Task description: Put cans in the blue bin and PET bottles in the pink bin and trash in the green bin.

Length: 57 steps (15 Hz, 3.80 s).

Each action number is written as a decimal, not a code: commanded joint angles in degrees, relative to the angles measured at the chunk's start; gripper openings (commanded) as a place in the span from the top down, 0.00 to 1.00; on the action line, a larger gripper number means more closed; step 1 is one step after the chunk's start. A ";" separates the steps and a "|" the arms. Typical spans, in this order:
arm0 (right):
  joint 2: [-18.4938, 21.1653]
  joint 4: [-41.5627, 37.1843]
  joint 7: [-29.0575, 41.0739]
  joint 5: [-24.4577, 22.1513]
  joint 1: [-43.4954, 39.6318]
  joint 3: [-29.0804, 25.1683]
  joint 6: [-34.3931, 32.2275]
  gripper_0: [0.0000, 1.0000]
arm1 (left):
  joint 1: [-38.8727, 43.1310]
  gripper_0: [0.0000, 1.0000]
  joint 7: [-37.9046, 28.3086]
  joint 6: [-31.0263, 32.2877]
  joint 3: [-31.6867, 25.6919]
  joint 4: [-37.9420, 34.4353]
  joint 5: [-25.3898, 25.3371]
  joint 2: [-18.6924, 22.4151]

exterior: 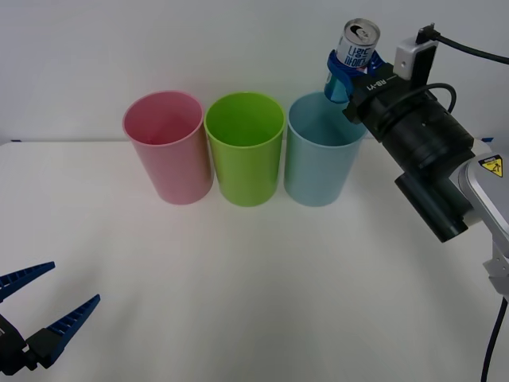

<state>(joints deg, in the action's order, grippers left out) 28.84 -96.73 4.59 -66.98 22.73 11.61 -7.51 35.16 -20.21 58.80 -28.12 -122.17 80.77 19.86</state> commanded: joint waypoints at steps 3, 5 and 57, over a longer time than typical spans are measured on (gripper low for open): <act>-0.28 6.03 -0.28 -0.52 2.94 2.28 0.03 1.00 | 0.00 0.00 0.00 0.00 0.00 0.00 0.00 0.00; -0.19 6.55 -0.28 -0.87 2.85 2.81 0.03 1.00 | 0.00 0.00 0.00 0.00 0.00 0.00 0.00 0.00; -5.02 -24.82 -0.02 -7.63 -51.64 -35.43 -62.46 0.00 | 0.00 0.00 0.00 0.00 0.00 0.00 0.00 0.00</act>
<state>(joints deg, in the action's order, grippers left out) 23.88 -121.56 4.68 -74.44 -28.98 -23.74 -69.21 35.16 -20.21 58.80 -28.12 -122.17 80.77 19.86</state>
